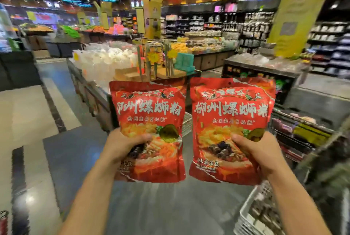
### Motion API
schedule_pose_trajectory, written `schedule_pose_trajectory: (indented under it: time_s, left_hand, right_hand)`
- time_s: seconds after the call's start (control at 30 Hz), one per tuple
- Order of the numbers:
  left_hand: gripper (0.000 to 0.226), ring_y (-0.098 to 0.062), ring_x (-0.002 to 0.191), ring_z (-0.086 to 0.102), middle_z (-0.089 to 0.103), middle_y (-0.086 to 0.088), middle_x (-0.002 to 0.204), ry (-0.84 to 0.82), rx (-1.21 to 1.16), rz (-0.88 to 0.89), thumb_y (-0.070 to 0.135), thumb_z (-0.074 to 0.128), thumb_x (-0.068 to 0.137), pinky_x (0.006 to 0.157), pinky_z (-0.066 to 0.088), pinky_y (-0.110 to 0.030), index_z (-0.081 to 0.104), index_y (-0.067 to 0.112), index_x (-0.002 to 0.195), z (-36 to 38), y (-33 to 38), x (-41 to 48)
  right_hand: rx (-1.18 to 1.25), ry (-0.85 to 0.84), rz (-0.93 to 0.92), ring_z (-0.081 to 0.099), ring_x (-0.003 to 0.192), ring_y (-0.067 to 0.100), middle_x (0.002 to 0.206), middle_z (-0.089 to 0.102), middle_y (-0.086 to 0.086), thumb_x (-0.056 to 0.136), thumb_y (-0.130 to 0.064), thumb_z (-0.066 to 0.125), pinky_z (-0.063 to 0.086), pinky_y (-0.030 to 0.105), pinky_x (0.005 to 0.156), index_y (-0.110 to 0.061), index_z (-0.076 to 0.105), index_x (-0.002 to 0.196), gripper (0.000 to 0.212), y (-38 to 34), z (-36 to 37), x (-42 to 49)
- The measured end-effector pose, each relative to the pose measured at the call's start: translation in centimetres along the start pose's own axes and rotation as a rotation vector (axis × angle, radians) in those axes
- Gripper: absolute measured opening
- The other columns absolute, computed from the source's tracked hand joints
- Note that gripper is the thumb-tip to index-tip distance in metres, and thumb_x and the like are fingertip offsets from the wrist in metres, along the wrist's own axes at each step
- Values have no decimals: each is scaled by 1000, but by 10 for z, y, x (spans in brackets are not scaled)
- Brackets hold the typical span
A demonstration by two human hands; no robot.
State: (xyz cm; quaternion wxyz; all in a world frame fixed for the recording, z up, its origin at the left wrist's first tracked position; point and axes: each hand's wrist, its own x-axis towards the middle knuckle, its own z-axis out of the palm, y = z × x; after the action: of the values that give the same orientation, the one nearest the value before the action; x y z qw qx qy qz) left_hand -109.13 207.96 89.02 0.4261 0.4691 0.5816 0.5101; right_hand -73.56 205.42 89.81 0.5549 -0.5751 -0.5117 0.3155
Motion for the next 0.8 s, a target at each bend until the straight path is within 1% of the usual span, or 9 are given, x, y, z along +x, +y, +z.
schedule_pose_trajectory:
  time_s: [0.07, 0.17, 0.27, 0.33, 0.47, 0.57, 0.63, 0.7, 0.8]
  left_hand:
    - [84, -18, 91, 75, 78, 4, 96, -104, 7, 10, 42, 99, 27, 93, 57, -42, 77, 17, 103, 20, -3, -9]
    - [75, -19, 91, 75, 79, 4, 95, -278, 12, 3, 38, 100, 33, 93, 56, -42, 77, 17, 101, 55, -12, -27]
    - [57, -20, 88, 75, 79, 1, 94, -450, 11, 9, 22, 97, 51, 91, 57, -43, 76, 14, 103, 102, -19, -56]
    - [55, -18, 85, 76, 79, 1, 93, -567, 2, 15, 19, 96, 53, 88, 58, -40, 75, 13, 103, 137, -19, -84]
    - [70, -18, 81, 76, 79, 1, 90, -852, -12, 12, 30, 101, 38, 77, 58, -33, 76, 12, 101, 206, -4, -155]
    - [83, -24, 84, 76, 79, -3, 92, -1034, -35, 19, 39, 95, 27, 81, 59, -39, 75, 11, 102, 252, 10, -221]
    - [84, -26, 87, 76, 79, -4, 94, -1135, -45, 42, 39, 95, 27, 85, 58, -42, 75, 11, 104, 279, 18, -268]
    - [83, -24, 89, 76, 79, -2, 95, -1226, -33, 69, 40, 95, 28, 87, 58, -43, 75, 13, 104, 303, 25, -320]
    - [81, -22, 90, 76, 79, -1, 97, -1341, -41, 109, 38, 95, 31, 90, 58, -43, 76, 13, 106, 336, 32, -409]
  right_hand:
    - [-45, 90, 28, 74, 79, 11, 84, 77, -12, 70, -26, 88, 55, 34, 76, -24, 73, 92, 27, 3, -25, -38]
    - [-97, 226, 87, 74, 80, 13, 86, 77, -10, 69, -30, 88, 55, 34, 76, -22, 74, 96, 31, 11, -60, -99]
    - [-113, 398, 120, 74, 79, 11, 84, 77, -11, 69, -23, 88, 54, 32, 75, -21, 74, 93, 28, 11, -99, -164]
    - [-125, 513, 146, 73, 78, 7, 81, 76, -15, 69, -19, 87, 52, 30, 74, -23, 72, 91, 27, 5, -129, -210]
    - [-191, 745, 186, 71, 82, 7, 84, 76, -16, 59, -33, 93, 52, 30, 77, -21, 72, 99, 46, -14, -195, -305]
    - [-224, 907, 198, 72, 81, 7, 82, 76, -17, 67, -24, 89, 53, 31, 76, -21, 72, 97, 34, -31, -240, -382]
    - [-222, 1009, 202, 72, 83, 13, 84, 76, -14, 70, -21, 87, 54, 33, 77, -22, 73, 95, 29, -41, -266, -435]
    - [-225, 1103, 194, 73, 81, 12, 85, 77, -12, 70, -18, 87, 55, 34, 79, -21, 73, 93, 27, -49, -291, -489]
    - [-209, 1230, 167, 71, 69, 0, 83, 76, -15, 72, -9, 85, 55, 18, 64, -18, 72, 90, 24, -62, -324, -572]
